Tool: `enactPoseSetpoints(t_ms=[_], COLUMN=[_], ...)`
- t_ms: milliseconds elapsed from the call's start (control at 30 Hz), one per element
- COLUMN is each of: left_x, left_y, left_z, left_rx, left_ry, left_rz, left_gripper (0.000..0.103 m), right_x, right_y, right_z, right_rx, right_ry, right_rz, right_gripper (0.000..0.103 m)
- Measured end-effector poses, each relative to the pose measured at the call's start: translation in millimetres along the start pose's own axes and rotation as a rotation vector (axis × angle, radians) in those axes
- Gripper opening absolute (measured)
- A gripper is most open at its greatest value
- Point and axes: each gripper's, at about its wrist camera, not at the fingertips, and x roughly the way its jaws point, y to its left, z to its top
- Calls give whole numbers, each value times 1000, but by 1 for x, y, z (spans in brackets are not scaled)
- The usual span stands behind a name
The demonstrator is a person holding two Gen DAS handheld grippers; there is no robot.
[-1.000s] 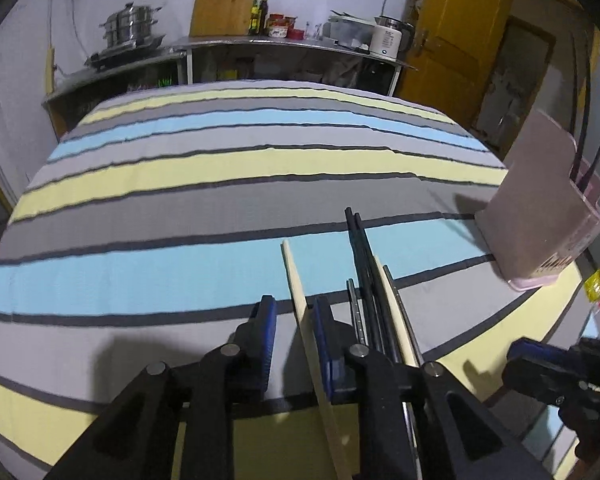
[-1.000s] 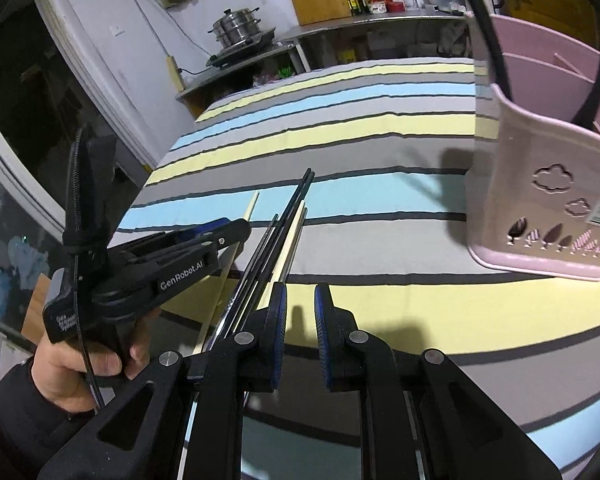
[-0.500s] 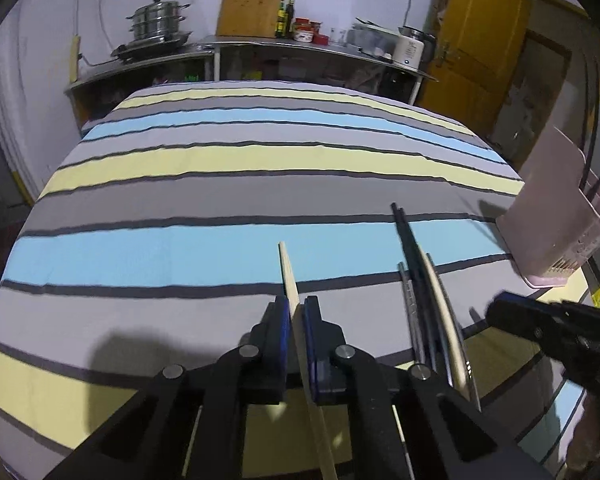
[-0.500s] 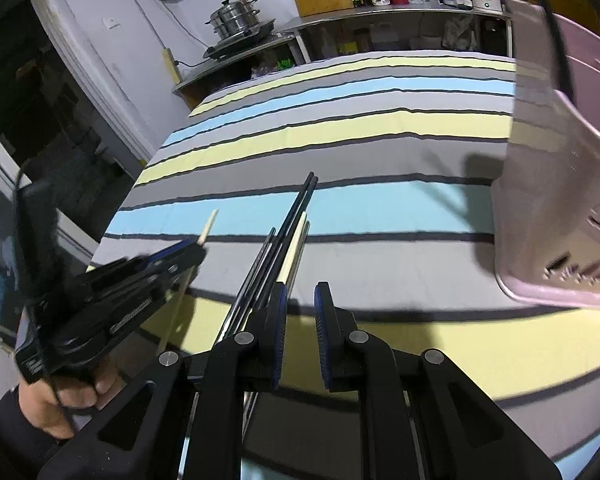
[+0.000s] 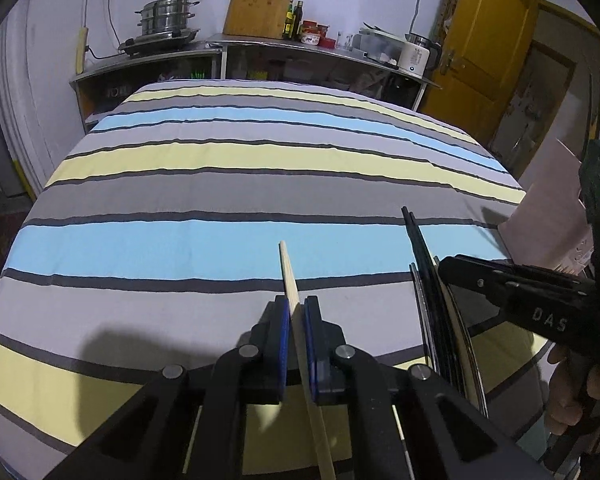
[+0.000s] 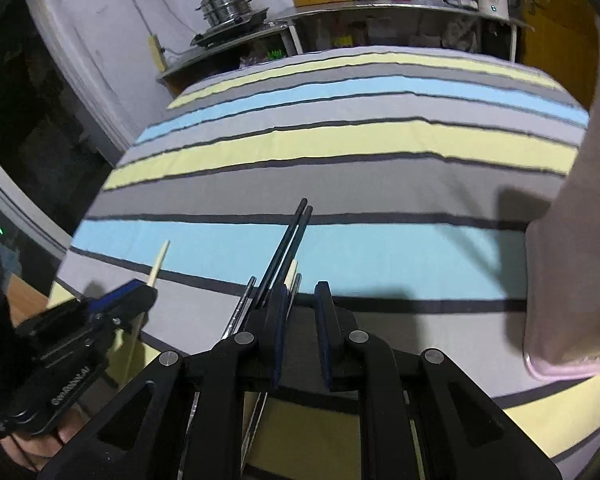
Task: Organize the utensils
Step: 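Close the left tool on a wooden chopstick while the right tool grasps a thin dark chopstick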
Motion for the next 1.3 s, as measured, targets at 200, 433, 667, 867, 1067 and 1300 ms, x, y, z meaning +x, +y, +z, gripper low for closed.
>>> enactPoseSetpoints(t_ms=[200, 433, 667, 867, 1067, 1300], left_x=[0, 1, 10, 15, 14, 14], left_y=[-2, -1, -7, -20, -22, -19], left_z=[0, 2, 14, 17, 17, 17], left_rx=[0, -11, 40, 133, 131, 126], left_ry=[-3, 8, 48, 68, 74, 75], left_rz=[5, -8, -14, 23, 41, 31], left_gripper=[8, 8, 12, 19, 19, 19], right_x=[-3, -7, -6, -7, -9, -15], right_y=[2, -2, 10, 13, 14, 14], right_z=[-4, -6, -8, -10, -13, -19], right_rx=[-55, -31, -28, -34, -33, 6], right_ry=[17, 44, 53, 56, 81, 116], right_rz=[-62, -88, -153, -176, -171, -158], right_gripper=[14, 14, 14, 9, 9, 9])
